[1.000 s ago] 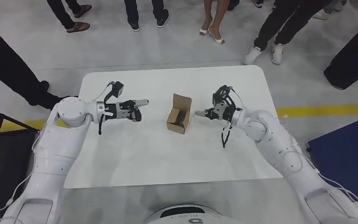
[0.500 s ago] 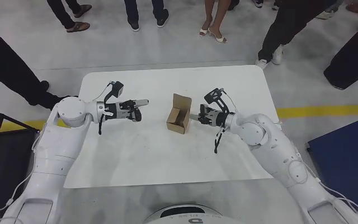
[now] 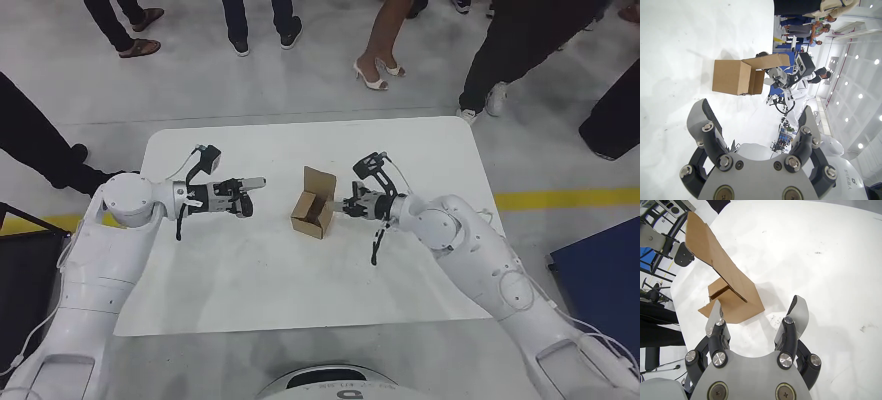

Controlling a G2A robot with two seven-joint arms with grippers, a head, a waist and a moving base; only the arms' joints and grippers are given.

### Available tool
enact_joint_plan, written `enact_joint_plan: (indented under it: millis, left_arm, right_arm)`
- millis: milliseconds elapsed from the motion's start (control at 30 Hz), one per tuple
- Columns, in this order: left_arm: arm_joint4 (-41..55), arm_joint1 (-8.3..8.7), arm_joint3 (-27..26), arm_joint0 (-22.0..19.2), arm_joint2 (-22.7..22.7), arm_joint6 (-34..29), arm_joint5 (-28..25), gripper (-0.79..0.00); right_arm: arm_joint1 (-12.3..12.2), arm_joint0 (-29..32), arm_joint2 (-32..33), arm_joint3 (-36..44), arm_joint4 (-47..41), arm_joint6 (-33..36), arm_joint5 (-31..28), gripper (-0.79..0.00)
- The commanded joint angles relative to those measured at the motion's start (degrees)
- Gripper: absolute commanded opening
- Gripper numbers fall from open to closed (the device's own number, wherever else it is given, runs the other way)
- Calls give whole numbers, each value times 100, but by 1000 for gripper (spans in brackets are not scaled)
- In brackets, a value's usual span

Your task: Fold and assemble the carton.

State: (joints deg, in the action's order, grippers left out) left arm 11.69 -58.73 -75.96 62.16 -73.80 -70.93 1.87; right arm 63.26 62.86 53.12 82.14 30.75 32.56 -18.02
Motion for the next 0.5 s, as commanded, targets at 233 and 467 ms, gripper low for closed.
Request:
enact_joint_plan:
  millis: [233,467]
  left_arm:
    - [158,-59,61,-45,132,485,35,0]
    - [538,-136,362,-191,237,890,206,0]
  right_arm:
    - [7,140,34,107,-12,59,69,-15]
    - [3,221,82,180,-113,-19,-25,0]
